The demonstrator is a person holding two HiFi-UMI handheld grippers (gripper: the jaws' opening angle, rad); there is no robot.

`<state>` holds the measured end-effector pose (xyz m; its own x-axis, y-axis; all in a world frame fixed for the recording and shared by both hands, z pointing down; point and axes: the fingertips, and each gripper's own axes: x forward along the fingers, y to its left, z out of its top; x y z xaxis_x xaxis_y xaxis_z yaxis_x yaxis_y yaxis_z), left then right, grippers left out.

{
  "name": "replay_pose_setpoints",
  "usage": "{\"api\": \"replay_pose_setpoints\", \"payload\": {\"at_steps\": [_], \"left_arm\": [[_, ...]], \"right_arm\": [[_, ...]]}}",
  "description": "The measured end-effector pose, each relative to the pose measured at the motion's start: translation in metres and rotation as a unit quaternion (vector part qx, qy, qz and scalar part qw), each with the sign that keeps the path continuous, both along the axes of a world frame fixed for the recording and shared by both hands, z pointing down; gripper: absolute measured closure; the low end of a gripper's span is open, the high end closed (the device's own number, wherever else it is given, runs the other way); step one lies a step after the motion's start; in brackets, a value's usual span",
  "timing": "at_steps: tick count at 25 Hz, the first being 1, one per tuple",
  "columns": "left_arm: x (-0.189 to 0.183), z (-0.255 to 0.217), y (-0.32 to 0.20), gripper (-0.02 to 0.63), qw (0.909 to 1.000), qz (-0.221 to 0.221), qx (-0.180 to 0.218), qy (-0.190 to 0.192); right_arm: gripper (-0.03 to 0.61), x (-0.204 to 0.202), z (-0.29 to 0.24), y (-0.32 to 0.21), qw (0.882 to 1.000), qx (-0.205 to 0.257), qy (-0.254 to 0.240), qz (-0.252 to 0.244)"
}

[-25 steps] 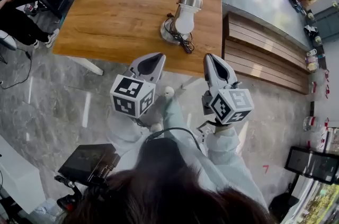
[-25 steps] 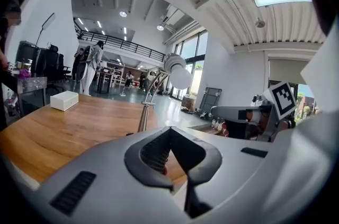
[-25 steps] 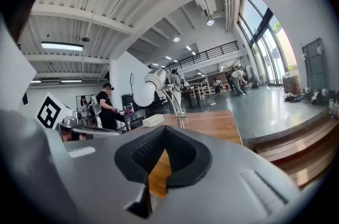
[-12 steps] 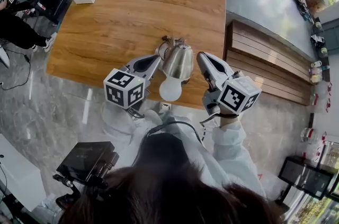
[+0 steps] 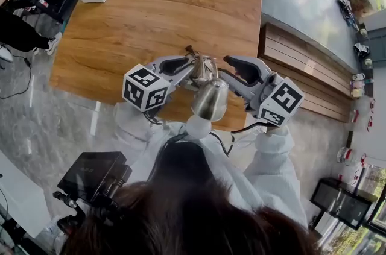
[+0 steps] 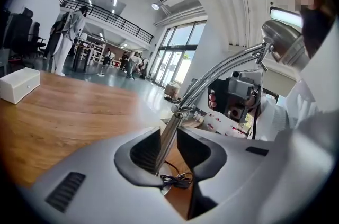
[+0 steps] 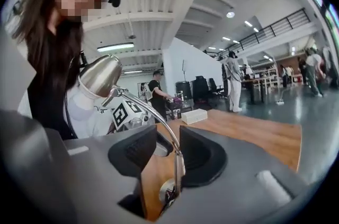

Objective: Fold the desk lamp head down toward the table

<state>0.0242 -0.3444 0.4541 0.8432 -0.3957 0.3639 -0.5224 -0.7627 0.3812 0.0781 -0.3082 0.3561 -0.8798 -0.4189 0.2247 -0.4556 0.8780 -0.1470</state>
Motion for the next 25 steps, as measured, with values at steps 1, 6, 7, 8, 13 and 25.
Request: {"api": "replay_pose_setpoints", "payload": {"at_steps": [1, 6, 7, 8, 13, 25], "left_arm": [[0.002, 0.0, -0.003, 0.525, 0.9999, 0.011, 0.0, 0.002], [0.022, -0.005, -0.001, 0.445, 0.9984, 0.057, 0.001, 0.003], [0.025, -0.005, -0.003, 0.445, 0.9981, 0.061, 0.001, 0.003], [0.028, -0.004, -0.005, 0.445, 0.9978, 0.066, 0.002, 0.002], [0.04, 0.001, -0.007, 0.446, 0.9969, 0.077, 0.011, -0.01], [0.042, 0.009, -0.01, 0.459, 0.9962, 0.082, -0.024, -0.015]], "right_arm": [[0.47, -0.004, -0.004, -0.002, 1.0, 0.017, 0.004, -0.012], [0.462, -0.016, -0.023, 0.007, 0.997, 0.051, 0.0, -0.063], [0.462, -0.018, -0.025, 0.009, 0.996, 0.058, 0.003, -0.068], [0.463, -0.02, -0.026, 0.011, 0.995, 0.066, 0.006, -0.07], [0.477, -0.024, -0.027, 0.014, 0.993, 0.097, 0.026, -0.057], [0.52, -0.027, -0.017, 0.017, 0.971, 0.197, 0.133, -0.039]]}}
